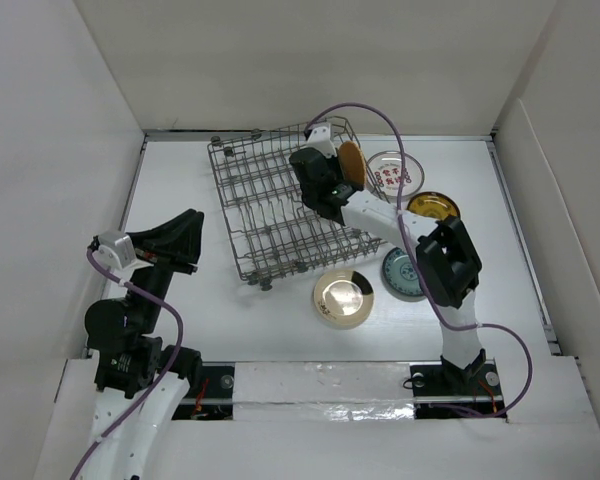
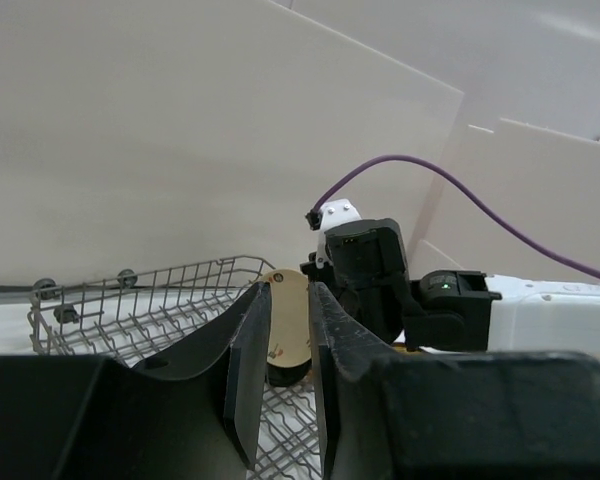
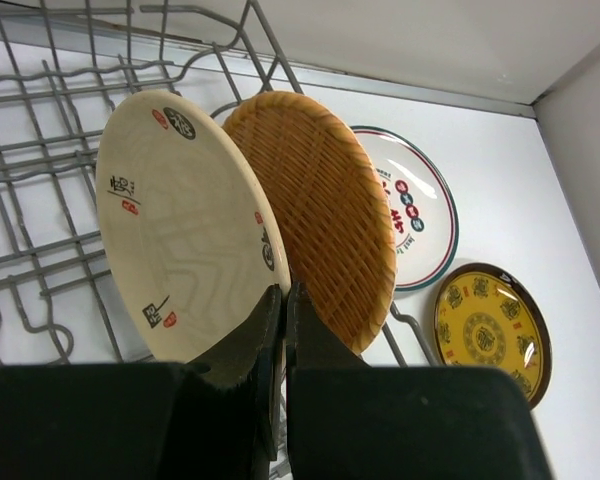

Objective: Load the plates into the dish rack

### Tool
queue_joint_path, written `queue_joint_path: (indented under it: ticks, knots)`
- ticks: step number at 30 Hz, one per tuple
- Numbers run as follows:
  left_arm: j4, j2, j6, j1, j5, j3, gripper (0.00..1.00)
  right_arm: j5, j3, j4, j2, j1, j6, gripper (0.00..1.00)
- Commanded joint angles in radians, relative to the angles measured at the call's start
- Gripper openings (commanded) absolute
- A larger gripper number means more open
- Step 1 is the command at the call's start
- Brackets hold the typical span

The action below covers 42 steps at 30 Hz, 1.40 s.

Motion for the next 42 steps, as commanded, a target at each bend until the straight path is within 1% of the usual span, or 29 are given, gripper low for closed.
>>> queue_joint_path:
  ticks: [1, 4, 7, 9, 12, 14, 16, 17, 19, 20, 21, 22, 23, 26, 27, 28, 29, 31, 32, 33, 34, 35, 36, 37, 38, 39, 40, 41, 42]
  knots:
    - [0.044, 0.008, -0.003, 0.004, 0.015, 0.0, 0.19, 0.067, 0.016, 0.02, 0.015, 0.011, -0.004, 0.0]
    - [0.024, 0.022, -0.003, 0.004, 0.007, 0.008, 0.19, 0.066, 0.025, 0.012, 0.032, 0.02, -0.006, 0.0]
    - [0.046, 0.009, -0.006, 0.004, 0.027, 0.0, 0.2, 0.073, 0.013, 0.028, 0.039, 0.029, -0.033, 0.0]
    - [0.032, 0.015, -0.001, 0.004, 0.001, 0.002, 0.2, 0.049, 0.013, 0.028, 0.048, 0.04, -0.029, 0.0]
    - [0.029, 0.02, -0.003, 0.004, 0.01, 0.006, 0.2, 0.066, 0.03, 0.014, 0.081, 0.049, -0.033, 0.0]
    - [0.044, 0.005, -0.004, 0.004, 0.025, -0.003, 0.2, 0.064, 0.016, 0.019, 0.079, 0.058, -0.026, 0.0]
    - [0.034, 0.015, 0.0, 0.004, -0.001, -0.001, 0.2, 0.049, -0.01, 0.034, 0.061, 0.058, -0.02, 0.01]
    - [0.024, 0.023, 0.002, 0.004, -0.004, 0.008, 0.2, 0.04, -0.011, 0.037, 0.053, 0.058, 0.012, 0.03]
    - [0.021, 0.023, 0.0, 0.004, 0.019, 0.011, 0.2, 0.04, -0.025, 0.048, 0.018, 0.058, 0.028, 0.18]
    - [0.029, 0.019, -0.001, 0.004, 0.027, 0.006, 0.2, 0.023, -0.056, 0.07, 0.0, 0.069, 0.026, 0.3]
    - [0.038, 0.016, -0.001, 0.004, 0.027, 0.003, 0.2, 0.009, -0.07, 0.08, -0.017, 0.069, 0.029, 0.34]
    - [0.037, 0.017, 0.002, 0.004, 0.015, 0.003, 0.21, -0.009, -0.082, 0.081, -0.034, 0.069, 0.034, 0.37]
    - [0.031, 0.022, 0.003, 0.004, 0.008, 0.006, 0.21, -0.043, -0.088, 0.075, -0.063, 0.069, 0.039, 0.43]
    - [0.015, 0.022, 0.002, 0.004, 0.018, 0.012, 0.21, -0.054, -0.105, 0.077, -0.123, 0.081, 0.052, 0.45]
    - [0.03, 0.017, -0.001, 0.004, 0.027, 0.009, 0.21, -0.055, -0.137, 0.084, -0.143, 0.096, 0.051, 0.49]
    - [0.035, 0.011, 0.0, 0.004, 0.028, 0.006, 0.21, -0.066, -0.155, 0.089, -0.166, 0.106, 0.054, 0.51]
    - [0.035, 0.011, 0.002, 0.004, 0.021, 0.005, 0.21, -0.107, -0.169, 0.08, -0.189, 0.106, 0.065, 0.55]
    - [0.014, 0.025, 0.002, 0.004, 0.005, 0.012, 0.21, -0.158, -0.217, 0.075, -0.269, 0.106, 0.097, 0.55]
    - [0.012, 0.026, 0.0, 0.004, 0.013, 0.017, 0.21, -0.202, -0.243, 0.092, -0.301, 0.106, 0.103, 0.54]
    - [0.018, 0.025, -0.001, 0.004, 0.025, 0.016, 0.21, -0.227, -0.273, 0.104, -0.371, 0.116, 0.117, 0.5]
    - [0.024, 0.014, -0.001, 0.004, 0.044, 0.014, 0.21, -0.256, -0.347, 0.115, -0.411, 0.126, 0.127, 0.42]
    - [0.03, 0.011, -0.001, 0.004, 0.042, 0.008, 0.21, -0.326, -0.388, 0.129, -0.451, 0.126, 0.144, 0.28]
    - [0.027, 0.009, 0.002, 0.004, 0.019, 0.008, 0.21, -0.369, -0.433, 0.134, -0.534, 0.126, 0.185, 0.03]
    - [0.018, 0.014, 0.006, 0.004, 0.007, 0.011, 0.21, -0.423, -0.477, 0.132, -0.574, 0.126, 0.21, 0.0]
    - [0.009, 0.016, 0.008, 0.004, -0.001, 0.02, 0.21, -0.501, -0.56, 0.114, -0.615, 0.126, 0.236, 0.0]
    - [0.004, 0.014, 0.008, 0.004, -0.001, 0.022, 0.18, -0.52, -0.6, 0.095, -0.654, 0.135, 0.284, 0.0]
    - [0.009, 0.006, 0.005, 0.004, 0.014, 0.019, 0.17, -0.534, -0.64, 0.074, -0.735, 0.135, 0.305, 0.0]
    - [0.015, 0.0, 0.003, 0.004, 0.022, 0.014, 0.15, -0.552, -0.721, 0.025, -0.779, 0.146, 0.327, 0.0]
    - [0.023, -0.001, 0.002, 0.004, 0.022, 0.012, 0.09, -0.572, -0.764, -0.001, -0.824, 0.146, 0.382, 0.0]
